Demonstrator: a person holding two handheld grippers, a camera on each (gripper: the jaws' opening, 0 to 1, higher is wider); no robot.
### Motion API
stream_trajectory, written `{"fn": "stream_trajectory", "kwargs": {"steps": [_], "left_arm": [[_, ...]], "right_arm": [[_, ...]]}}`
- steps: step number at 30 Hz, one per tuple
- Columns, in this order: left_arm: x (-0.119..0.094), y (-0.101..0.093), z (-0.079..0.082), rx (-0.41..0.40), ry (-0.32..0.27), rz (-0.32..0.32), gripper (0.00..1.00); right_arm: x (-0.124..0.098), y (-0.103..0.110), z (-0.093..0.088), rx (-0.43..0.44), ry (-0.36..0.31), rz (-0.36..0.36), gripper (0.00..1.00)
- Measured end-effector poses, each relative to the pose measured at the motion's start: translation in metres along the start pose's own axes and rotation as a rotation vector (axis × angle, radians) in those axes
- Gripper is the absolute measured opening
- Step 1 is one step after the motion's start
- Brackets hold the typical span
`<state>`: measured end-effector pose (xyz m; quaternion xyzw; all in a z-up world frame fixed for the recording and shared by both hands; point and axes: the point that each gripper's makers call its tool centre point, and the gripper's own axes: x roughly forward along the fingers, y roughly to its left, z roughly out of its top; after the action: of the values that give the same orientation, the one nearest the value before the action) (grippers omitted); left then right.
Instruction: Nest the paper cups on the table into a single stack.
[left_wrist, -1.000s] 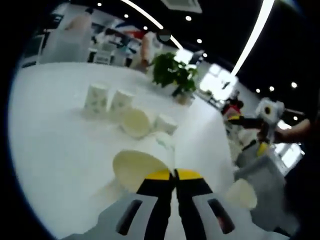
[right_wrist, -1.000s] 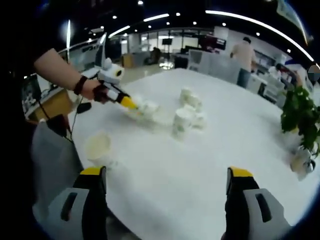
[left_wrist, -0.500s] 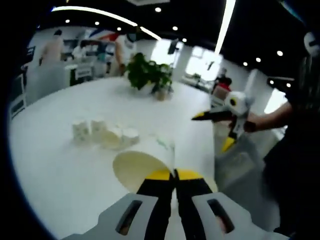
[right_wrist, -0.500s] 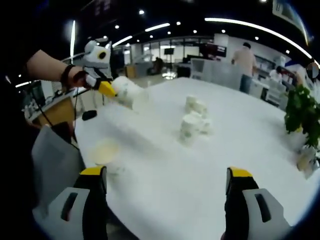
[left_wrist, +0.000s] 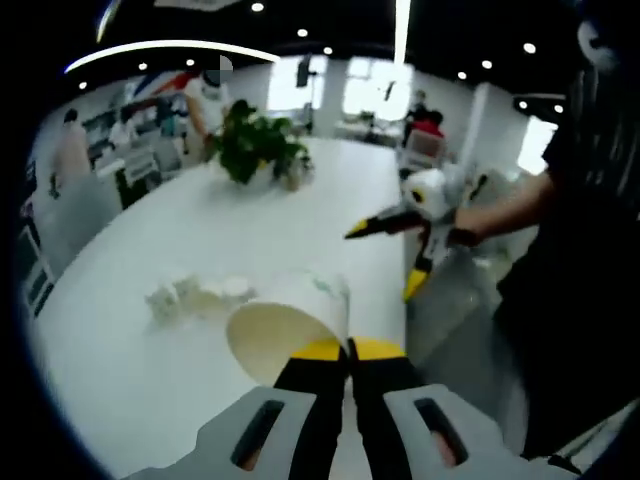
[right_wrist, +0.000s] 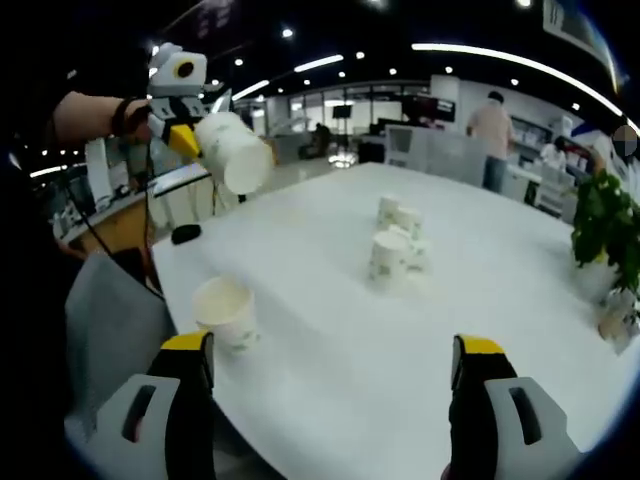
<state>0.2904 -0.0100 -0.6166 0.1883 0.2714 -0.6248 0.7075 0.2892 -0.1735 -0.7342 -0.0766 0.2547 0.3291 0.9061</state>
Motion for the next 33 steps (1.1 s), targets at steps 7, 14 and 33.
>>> {"fn": "stream_trajectory", "kwargs": {"steps": [7, 14, 33], "left_arm": [[0.005, -0.020, 0.003, 0.075, 0.083, -0.009, 0.00], [0.027, -0.027, -0.022, 0.098, 0.197, -0.055, 0.00], [0.052, -0.039, -0.064, 0.359, 0.451, -0.117, 0.00]], "right_arm": [[-0.001, -0.001, -0.002, 0.010, -0.010, -0.026, 0.96], [0.000, -0.001, -0.002, 0.033, -0.022, -0.029, 0.96], [0.004, -0.009, -0.005, 0.051, -0.025, -0.036, 0.95]]}}
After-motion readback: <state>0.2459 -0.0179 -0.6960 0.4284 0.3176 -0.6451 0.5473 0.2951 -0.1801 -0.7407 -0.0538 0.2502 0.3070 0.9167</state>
